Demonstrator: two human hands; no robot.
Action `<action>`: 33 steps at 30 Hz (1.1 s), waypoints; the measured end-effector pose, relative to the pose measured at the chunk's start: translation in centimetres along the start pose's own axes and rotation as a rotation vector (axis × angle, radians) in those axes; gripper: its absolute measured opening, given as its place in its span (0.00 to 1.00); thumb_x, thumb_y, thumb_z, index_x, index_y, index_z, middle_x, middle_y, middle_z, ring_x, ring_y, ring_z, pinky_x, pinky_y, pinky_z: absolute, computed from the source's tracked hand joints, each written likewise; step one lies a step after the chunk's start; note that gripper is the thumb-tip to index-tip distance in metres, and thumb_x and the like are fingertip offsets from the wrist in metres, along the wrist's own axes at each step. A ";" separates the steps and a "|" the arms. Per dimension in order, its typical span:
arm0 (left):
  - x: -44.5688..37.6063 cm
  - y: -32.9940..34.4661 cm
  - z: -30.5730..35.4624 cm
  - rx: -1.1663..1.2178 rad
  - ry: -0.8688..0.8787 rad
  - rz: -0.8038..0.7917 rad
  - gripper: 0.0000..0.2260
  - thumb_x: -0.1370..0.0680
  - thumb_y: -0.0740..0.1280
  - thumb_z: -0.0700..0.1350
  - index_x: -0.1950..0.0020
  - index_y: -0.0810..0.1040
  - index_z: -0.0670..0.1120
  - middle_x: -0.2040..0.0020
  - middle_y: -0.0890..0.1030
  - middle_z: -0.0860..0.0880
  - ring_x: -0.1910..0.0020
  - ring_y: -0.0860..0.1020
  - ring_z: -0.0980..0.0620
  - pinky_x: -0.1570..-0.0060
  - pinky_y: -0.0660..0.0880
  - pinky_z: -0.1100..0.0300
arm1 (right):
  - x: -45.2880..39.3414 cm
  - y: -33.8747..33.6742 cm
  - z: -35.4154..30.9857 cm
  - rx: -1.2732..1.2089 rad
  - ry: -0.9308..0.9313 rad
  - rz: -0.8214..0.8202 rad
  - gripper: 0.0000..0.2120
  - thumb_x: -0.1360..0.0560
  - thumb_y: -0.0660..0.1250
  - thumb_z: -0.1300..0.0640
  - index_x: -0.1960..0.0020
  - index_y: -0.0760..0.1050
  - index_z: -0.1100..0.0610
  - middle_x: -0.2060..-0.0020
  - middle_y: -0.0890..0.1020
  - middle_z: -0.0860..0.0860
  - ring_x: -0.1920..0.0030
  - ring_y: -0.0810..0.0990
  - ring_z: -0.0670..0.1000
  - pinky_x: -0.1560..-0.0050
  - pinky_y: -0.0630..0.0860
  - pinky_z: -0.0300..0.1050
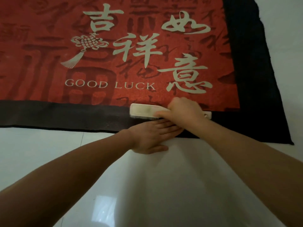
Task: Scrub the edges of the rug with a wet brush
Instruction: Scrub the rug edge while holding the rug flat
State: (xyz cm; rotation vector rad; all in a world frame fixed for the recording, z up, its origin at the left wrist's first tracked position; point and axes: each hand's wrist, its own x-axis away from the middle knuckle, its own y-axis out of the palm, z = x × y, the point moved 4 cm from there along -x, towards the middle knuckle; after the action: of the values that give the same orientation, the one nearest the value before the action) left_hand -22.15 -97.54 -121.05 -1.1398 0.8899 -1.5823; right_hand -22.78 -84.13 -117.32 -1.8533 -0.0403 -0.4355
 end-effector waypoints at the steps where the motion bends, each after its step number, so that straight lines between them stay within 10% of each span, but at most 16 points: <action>1: 0.0 0.1 0.1 0.010 0.020 0.008 0.31 0.16 0.52 0.56 0.20 0.46 0.42 0.20 0.48 0.43 0.21 0.43 0.49 0.24 0.37 0.55 | 1.0 -0.3 2.2 -0.019 0.041 -0.010 0.32 0.32 0.61 0.26 0.69 0.72 0.56 0.71 0.74 0.48 0.67 0.75 0.51 0.63 0.70 0.45; 9: -0.3 0.7 0.0 0.008 0.017 0.107 0.28 0.17 0.54 0.55 0.21 0.54 0.43 0.22 0.60 0.44 0.21 0.53 0.48 0.24 0.38 0.57 | -1.2 0.8 -2.5 -0.043 -0.044 0.016 0.26 0.28 0.60 0.29 0.62 0.70 0.53 0.65 0.74 0.48 0.62 0.75 0.51 0.59 0.68 0.45; 16: -0.6 0.1 0.7 0.058 -0.034 0.026 0.29 0.16 0.49 0.56 0.19 0.43 0.45 0.20 0.42 0.48 0.21 0.39 0.53 0.25 0.33 0.59 | 3.4 -3.6 8.7 0.095 0.133 -0.122 0.32 0.32 0.61 0.26 0.68 0.75 0.57 0.67 0.79 0.52 0.63 0.78 0.54 0.61 0.71 0.45; 21: -5.3 -1.0 3.7 0.121 0.010 -0.043 0.29 0.16 0.50 0.57 0.19 0.48 0.45 0.20 0.52 0.47 0.21 0.47 0.50 0.24 0.39 0.57 | 0.2 -0.4 -0.2 0.060 -0.093 -0.109 0.29 0.29 0.61 0.29 0.65 0.67 0.56 0.64 0.73 0.50 0.61 0.73 0.52 0.59 0.68 0.46; 27: -6.2 -1.1 3.6 0.137 0.031 -0.083 0.29 0.15 0.49 0.55 0.19 0.43 0.45 0.19 0.43 0.48 0.21 0.39 0.53 0.25 0.34 0.60 | 3.4 -4.2 10.7 -0.049 0.159 -0.213 0.25 0.32 0.65 0.29 0.67 0.71 0.50 0.69 0.76 0.46 0.66 0.74 0.48 0.63 0.68 0.45; 33: -6.6 -1.4 3.9 0.172 -0.002 -0.143 0.29 0.16 0.49 0.56 0.19 0.42 0.46 0.20 0.41 0.50 0.22 0.38 0.55 0.25 0.33 0.60 | 0.5 -2.1 4.3 0.038 -0.027 -0.139 0.30 0.32 0.63 0.27 0.63 0.71 0.56 0.65 0.75 0.48 0.61 0.76 0.51 0.58 0.70 0.46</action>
State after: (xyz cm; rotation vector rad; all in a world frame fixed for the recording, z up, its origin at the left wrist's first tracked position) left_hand -18.16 -90.94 -120.29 -1.1017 0.6685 -1.7383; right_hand -21.67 -79.58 -116.33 -1.8254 -0.1957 -0.5027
